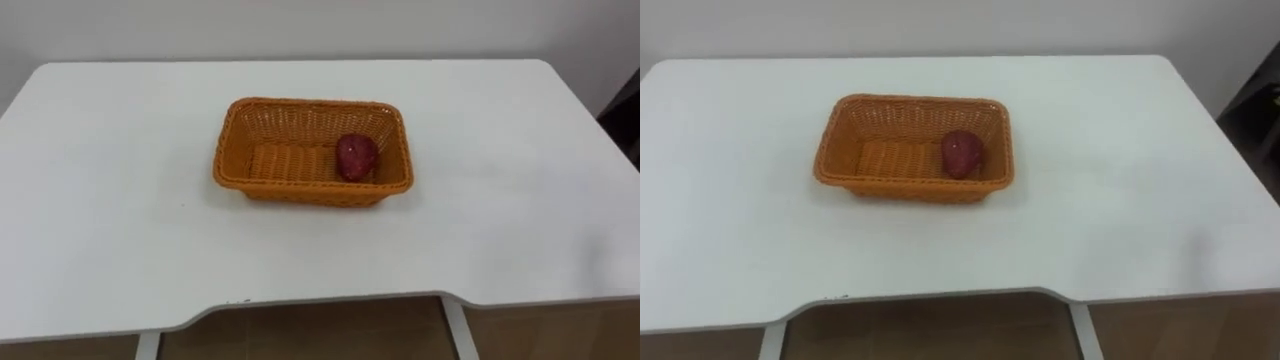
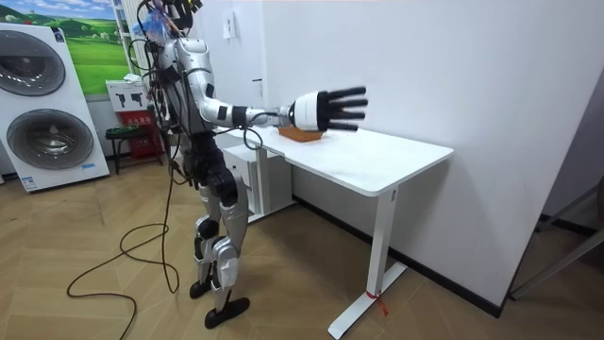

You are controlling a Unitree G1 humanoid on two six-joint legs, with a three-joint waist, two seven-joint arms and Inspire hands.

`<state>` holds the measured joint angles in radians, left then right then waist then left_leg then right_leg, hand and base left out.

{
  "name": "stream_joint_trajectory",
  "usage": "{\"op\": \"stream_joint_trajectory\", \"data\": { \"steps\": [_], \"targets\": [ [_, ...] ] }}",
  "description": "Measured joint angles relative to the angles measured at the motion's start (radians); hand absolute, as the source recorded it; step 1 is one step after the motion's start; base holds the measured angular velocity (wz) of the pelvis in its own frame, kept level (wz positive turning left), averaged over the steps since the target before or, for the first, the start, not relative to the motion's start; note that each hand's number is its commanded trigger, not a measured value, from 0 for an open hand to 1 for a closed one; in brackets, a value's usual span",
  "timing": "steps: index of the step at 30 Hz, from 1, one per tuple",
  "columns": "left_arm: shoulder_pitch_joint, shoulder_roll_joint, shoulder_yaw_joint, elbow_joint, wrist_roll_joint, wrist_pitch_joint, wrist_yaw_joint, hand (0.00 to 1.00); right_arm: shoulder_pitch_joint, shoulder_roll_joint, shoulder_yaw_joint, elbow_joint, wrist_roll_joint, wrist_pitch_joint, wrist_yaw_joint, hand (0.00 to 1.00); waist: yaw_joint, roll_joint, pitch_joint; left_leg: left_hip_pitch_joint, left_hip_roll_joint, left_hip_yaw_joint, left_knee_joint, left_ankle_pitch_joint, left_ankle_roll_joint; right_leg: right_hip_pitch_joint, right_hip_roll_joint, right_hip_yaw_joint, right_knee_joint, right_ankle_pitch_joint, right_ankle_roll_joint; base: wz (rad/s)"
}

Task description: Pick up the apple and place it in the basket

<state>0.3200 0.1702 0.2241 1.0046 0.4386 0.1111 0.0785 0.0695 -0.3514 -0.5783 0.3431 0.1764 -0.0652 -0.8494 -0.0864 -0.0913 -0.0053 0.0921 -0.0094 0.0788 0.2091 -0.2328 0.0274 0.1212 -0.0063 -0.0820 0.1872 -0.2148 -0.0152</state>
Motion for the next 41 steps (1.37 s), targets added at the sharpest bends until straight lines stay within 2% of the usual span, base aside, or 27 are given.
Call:
{"op": "stream_joint_trajectory", "data": {
  "steps": [3, 6, 7, 8, 11, 12, 13, 15, 18, 23, 26, 28, 30, 31, 34, 38, 41],
  "targets": [
    [-0.001, 0.0, 0.003, -0.017, 0.006, 0.006, 0.005, 0.0, 0.035, 0.002, 0.002, 0.163, 0.113, 0.002, -0.001, 0.0, 0.002, -0.006, 0.0028, 0.003, 0.0, 0.001, -0.003, 0.0, 0.0, 0.005, 0.0, -0.001, -0.001, 0.0, 0.0, 0.01],
    [-0.001, -0.001, 0.007, -0.045, 0.005, 0.016, 0.005, 0.0, 0.058, 0.014, 0.007, 0.346, 0.242, 0.033, 0.024, 0.0, 0.004, -0.005, 0.0018, -0.012, 0.002, 0.001, -0.003, -0.002, 0.001, -0.004, -0.001, -0.001, 0.0, 0.001, 0.001, 0.05],
    [-0.001, -0.001, 0.007, -0.042, 0.005, 0.021, 0.005, 0.0, 0.065, 0.027, 0.014, 0.416, 0.286, 0.038, 0.039, 0.0, 0.006, 0.005, -0.0015, -0.009, 0.001, 0.0, -0.003, -0.002, 0.001, -0.001, 0.0, -0.001, 0.0, 0.001, 0.001, 0.0],
    [-0.001, -0.001, 0.008, -0.042, 0.006, 0.023, 0.005, 0.0, 0.07, 0.034, 0.023, 0.46, 0.3, 0.039, 0.047, 0.0, 0.007, 0.002, 0.0, -0.007, 0.002, 0.0, -0.003, -0.002, 0.001, 0.0, 0.0, -0.001, 0.0, 0.001, 0.001, 0.0],
    [0.0, -0.009, 0.009, -0.042, 0.015, 0.031, 0.003, 0.0, 0.078, 0.079, 0.049, 0.645, 0.348, 0.071, 0.116, 0.0, 0.011, 0.018, 0.0025, -0.006, 0.001, -0.001, -0.005, -0.002, 0.002, -0.001, 0.0, 0.001, 0.0, 0.001, 0.001, -0.01],
    [0.003, -0.013, 0.01, -0.042, 0.015, 0.035, -0.001, 0.0, 0.095, 0.101, 0.057, 0.669, 0.358, 0.088, 0.147, 0.0, 0.012, 0.027, 0.001, -0.004, 0.0, 0.0, -0.006, -0.002, 0.002, -0.001, 0.0, 0.003, 0.001, 0.001, 0.001, -0.04],
    [0.007, -0.017, 0.011, -0.041, 0.015, 0.037, -0.003, 0.0, 0.11, 0.119, 0.065, 0.692, 0.378, 0.09, 0.181, 0.0, 0.012, 0.04, 0.0033, -0.002, -0.001, -0.001, -0.006, -0.002, 0.002, 0.0, -0.001, 0.005, 0.002, 0.001, 0.001, -0.04],
    [0.007, -0.02, 0.011, -0.041, 0.029, 0.039, -0.003, 0.0, 0.111, 0.129, 0.095, 0.758, 0.422, 0.1, 0.231, 0.0, 0.012, 0.047, 0.0061, -0.002, -0.001, -0.001, -0.004, -0.002, 0.002, -0.001, -0.001, 0.004, 0.002, 0.0, 0.001, 0.0],
    [0.006, -0.026, 0.011, -0.04, 0.036, 0.039, -0.006, 0.0, 0.108, 0.149, 0.159, 0.841, 0.457, 0.113, 0.32, 0.0, 0.014, 0.046, 0.0058, -0.002, -0.001, 0.0, -0.004, -0.002, 0.002, -0.007, -0.001, 0.006, 0.0, -0.001, 0.001, 0.0],
    [0.0, -0.035, 0.009, -0.033, 0.033, 0.038, -0.024, 0.0, 0.124, 0.187, 0.258, 0.913, 0.432, 0.127, 0.466, 0.0, 0.037, 0.039, 0.0052, 0.008, -0.003, 0.0, -0.004, -0.002, 0.002, 0.001, -0.002, 0.011, -0.005, -0.002, 0.002, -0.02],
    [-0.004, -0.042, 0.007, -0.015, 0.034, 0.042, -0.024, 0.0, 0.126, 0.197, 0.321, 0.932, 0.357, 0.152, 0.529, 0.0, 0.043, 0.043, 0.0045, 0.008, -0.003, -0.003, -0.006, -0.002, 0.002, 0.0, -0.002, 0.008, -0.005, -0.002, 0.003, 0.0],
    [-0.012, -0.043, 0.006, 0.02, 0.034, 0.044, -0.023, 0.0, 0.127, 0.198, 0.37, 0.937, 0.276, 0.155, 0.571, 0.0, 0.047, 0.05, 0.0044, 0.009, -0.003, -0.006, -0.004, -0.002, 0.002, 0.002, -0.002, 0.0, -0.002, -0.002, 0.002, 0.02],
    [-0.016, -0.044, 0.003, 0.038, 0.034, 0.048, -0.022, 0.0, 0.127, 0.198, 0.403, 0.943, 0.24, 0.157, 0.592, 0.0, 0.058, 0.057, 0.0039, 0.016, -0.002, -0.008, -0.004, -0.002, 0.002, 0.004, -0.002, -0.001, -0.002, -0.001, 0.002, 0.0],
    [-0.015, -0.045, -0.001, 0.043, 0.034, 0.055, -0.022, 0.0, 0.128, 0.198, 0.417, 0.944, 0.211, 0.164, 0.605, 0.0, 0.064, 0.06, 0.0068, 0.023, -0.002, -0.008, -0.004, -0.002, 0.002, 0.011, -0.002, -0.001, -0.001, -0.001, 0.002, 0.0],
    [-0.014, -0.047, -0.002, 0.051, 0.033, 0.063, -0.022, 0.0, 0.121, 0.199, 0.447, 0.944, 0.152, 0.179, 0.638, 0.0, 0.07, 0.068, 0.0085, 0.026, -0.003, -0.012, -0.004, -0.002, 0.002, 0.019, -0.003, -0.003, -0.001, -0.002, 0.002, 0.03],
    [-0.016, -0.05, -0.007, 0.067, 0.034, 0.069, -0.021, 0.0, 0.109, 0.199, 0.48, 0.944, 0.107, 0.191, 0.665, 0.0, 0.073, 0.069, 0.0088, 0.025, -0.004, -0.015, -0.002, -0.003, 0.002, 0.02, -0.005, -0.002, -0.001, -0.005, 0.002, 0.0],
    [-0.017, -0.065, -0.012, 0.069, 0.034, 0.081, -0.019, 0.0, 0.109, 0.2, 0.502, 0.948, 0.081, 0.199, 0.681, 0.0, 0.077, 0.071, 0.008, 0.024, -0.004, -0.015, 0.003, -0.003, 0.003, 0.02, -0.005, -0.005, -0.002, -0.005, 0.002, 0.0]
  ]
}}
